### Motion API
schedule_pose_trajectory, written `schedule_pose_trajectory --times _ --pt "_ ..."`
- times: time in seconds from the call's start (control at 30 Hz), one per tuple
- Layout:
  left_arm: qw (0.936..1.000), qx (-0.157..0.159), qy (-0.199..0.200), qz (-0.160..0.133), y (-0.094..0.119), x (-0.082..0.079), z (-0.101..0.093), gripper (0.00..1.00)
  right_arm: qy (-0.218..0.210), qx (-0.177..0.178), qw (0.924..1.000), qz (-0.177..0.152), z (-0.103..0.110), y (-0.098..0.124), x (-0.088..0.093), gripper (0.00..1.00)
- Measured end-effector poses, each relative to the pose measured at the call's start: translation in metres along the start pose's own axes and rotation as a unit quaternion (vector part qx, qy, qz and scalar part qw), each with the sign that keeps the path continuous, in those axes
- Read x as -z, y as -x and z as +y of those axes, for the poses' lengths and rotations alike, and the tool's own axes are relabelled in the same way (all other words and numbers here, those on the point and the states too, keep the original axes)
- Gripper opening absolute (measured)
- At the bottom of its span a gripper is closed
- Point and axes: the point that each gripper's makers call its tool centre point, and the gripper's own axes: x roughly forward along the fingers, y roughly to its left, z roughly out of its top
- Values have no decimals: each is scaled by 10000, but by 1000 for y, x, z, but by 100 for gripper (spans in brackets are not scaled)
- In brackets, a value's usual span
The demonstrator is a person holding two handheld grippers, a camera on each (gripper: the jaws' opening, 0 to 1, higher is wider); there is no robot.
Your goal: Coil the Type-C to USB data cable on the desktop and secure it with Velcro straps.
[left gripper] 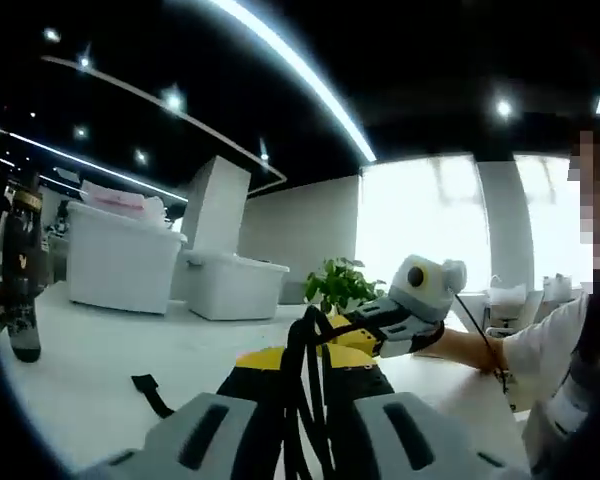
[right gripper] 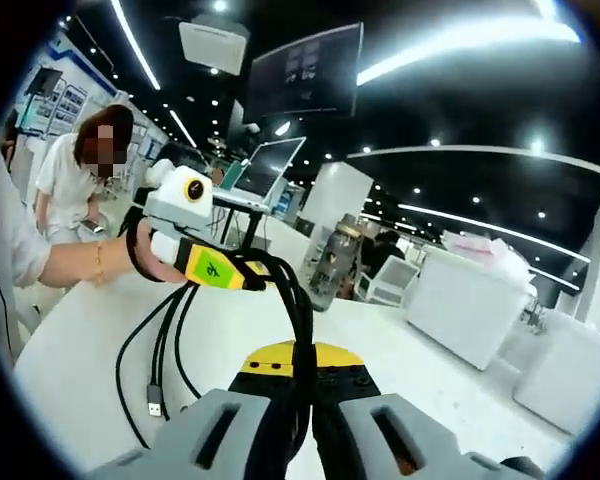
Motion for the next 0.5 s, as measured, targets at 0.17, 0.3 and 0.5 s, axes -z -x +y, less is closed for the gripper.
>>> schedule_pose_trajectory --times 0.17,0.3,0.5 --pt "9989 -263 -293 240 0 8 5 12 -125 -10 9999 67 1 -3 9 4" --pt "9930 -733 -815 442 0 16 20 11 -565 -10 9983 117 3 -6 18 5" --pt "9837 -1156 -1251 576 7 15 39 11 -1603 46 9869 -148 -5 -10 27 8"
